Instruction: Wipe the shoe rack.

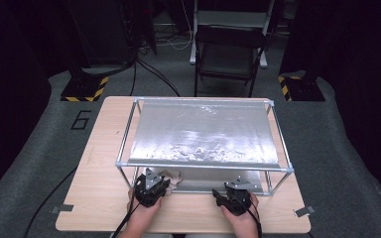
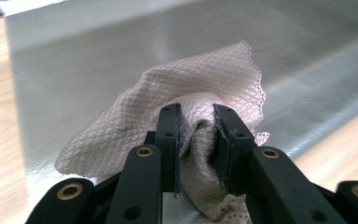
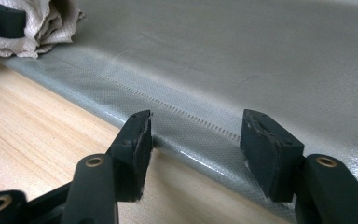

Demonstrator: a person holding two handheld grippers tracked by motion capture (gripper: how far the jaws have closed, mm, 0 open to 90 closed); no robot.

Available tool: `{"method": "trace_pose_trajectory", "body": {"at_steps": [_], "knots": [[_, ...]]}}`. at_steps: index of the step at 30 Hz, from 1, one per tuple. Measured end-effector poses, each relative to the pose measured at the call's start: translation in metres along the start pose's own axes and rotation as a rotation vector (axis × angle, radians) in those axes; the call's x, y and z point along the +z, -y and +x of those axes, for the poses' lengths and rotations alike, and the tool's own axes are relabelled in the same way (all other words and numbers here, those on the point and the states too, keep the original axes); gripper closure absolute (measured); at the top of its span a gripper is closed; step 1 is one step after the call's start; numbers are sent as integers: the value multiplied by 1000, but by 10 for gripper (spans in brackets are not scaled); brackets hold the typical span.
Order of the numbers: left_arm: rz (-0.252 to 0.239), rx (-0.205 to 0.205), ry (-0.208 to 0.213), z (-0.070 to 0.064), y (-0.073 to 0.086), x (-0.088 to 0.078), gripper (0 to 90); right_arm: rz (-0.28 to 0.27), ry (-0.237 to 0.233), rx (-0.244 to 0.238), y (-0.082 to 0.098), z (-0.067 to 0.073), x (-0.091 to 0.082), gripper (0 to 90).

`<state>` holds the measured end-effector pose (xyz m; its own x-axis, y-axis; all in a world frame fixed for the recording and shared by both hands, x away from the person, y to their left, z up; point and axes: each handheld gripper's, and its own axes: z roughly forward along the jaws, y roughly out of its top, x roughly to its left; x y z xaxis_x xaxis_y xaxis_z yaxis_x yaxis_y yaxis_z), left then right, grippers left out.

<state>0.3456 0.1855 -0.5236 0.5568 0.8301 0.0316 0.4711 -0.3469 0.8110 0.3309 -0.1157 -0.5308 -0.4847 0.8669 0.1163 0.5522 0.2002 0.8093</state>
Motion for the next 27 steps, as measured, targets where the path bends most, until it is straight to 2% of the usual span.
{"method": "trace_pose_trajectory", "body": {"at_steps": [2,3,4,5,6,7,8,9,10,11,12,13,14,15,16,17,18,20,23,24,25,26,27], "knots": [[-3,-10,4,5,1,-1,728,1,1,-2,0,0,0,434],[-3,-12,-6,7,1,-2,728,-4,-6,-1,0,0,0,435],[6,6,-29,9,1,-4,728,-4,-6,-1,0,0,0,435],[7,-2,-52,14,3,-5,728,1,-1,-3,0,0,0,436],[9,-26,-56,17,4,-6,729,2,0,-4,0,0,0,436],[9,-26,-56,17,4,-6,729,2,0,-4,0,0,0,436],[-4,-56,-56,18,4,-5,729,2,-1,-5,0,0,0,436],[28,-30,-64,22,3,-6,729,2,-1,-3,0,0,0,436],[-15,-71,-62,18,3,-2,730,27,11,-38,-1,-1,-2,435],[-15,-73,-55,15,1,0,730,26,12,-36,-1,-1,-1,434],[-9,-51,-40,14,0,1,730,24,3,-33,-1,-1,-1,435],[-23,-73,-10,6,-1,5,730,24,8,-34,-1,-1,-1,434],[-28,-72,3,3,-2,7,730,13,4,-16,-1,0,-1,434],[1,-7,24,-5,-6,9,730,14,-1,-20,-1,0,-1,434],[1,-7,24,-5,-6,9,729,14,-1,-20,-1,0,-1,434],[-5,-9,26,-10,-8,11,729,18,4,-28,-1,-1,-1,435],[3,4,23,-12,-8,11,729,11,-3,-16,-1,0,0,435],[-4,12,28,-9,-7,11,729,25,10,-34,-1,-1,-1,435],[8,35,-1,0,-3,4,728,1,-6,-14,0,0,1,443],[10,29,-16,4,-1,2,728,-8,-32,8,0,2,1,443],[4,10,-20,8,1,0,728,-3,-36,2,0,3,1,450],[7,10,-32,13,3,-2,728,-25,-47,13,1,4,3,455],[6,-3,-54,20,5,-5,728,7,-41,-27,-2,5,2,460]]}}
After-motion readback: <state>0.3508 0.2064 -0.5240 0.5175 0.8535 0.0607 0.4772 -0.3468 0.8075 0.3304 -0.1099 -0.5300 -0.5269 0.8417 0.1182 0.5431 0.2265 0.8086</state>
